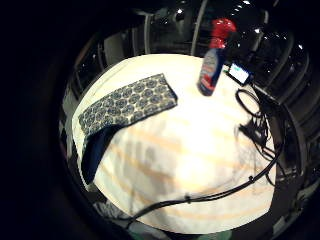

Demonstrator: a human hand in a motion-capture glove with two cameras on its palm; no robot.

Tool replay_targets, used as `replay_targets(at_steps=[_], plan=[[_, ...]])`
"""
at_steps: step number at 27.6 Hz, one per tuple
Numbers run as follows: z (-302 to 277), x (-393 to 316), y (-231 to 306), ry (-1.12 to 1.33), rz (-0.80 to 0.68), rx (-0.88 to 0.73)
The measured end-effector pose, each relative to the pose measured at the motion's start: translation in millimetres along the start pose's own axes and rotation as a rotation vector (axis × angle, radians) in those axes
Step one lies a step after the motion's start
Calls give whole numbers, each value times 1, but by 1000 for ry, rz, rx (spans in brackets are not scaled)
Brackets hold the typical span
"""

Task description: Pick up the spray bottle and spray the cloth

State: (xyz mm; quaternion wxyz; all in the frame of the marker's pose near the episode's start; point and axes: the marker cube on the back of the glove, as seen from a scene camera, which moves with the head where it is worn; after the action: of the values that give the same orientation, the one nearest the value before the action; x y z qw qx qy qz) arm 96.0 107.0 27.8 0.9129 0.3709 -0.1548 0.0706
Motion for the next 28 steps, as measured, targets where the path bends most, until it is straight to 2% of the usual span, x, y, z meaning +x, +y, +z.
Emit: replay_targets(at_steps=[7,21,26,28], plan=[[-11,43,-16,-52,76,156],[5,115,-76,-84,307,55],[13,139,-110,-150,401,175],[19,147,-113,-196,409,133]])
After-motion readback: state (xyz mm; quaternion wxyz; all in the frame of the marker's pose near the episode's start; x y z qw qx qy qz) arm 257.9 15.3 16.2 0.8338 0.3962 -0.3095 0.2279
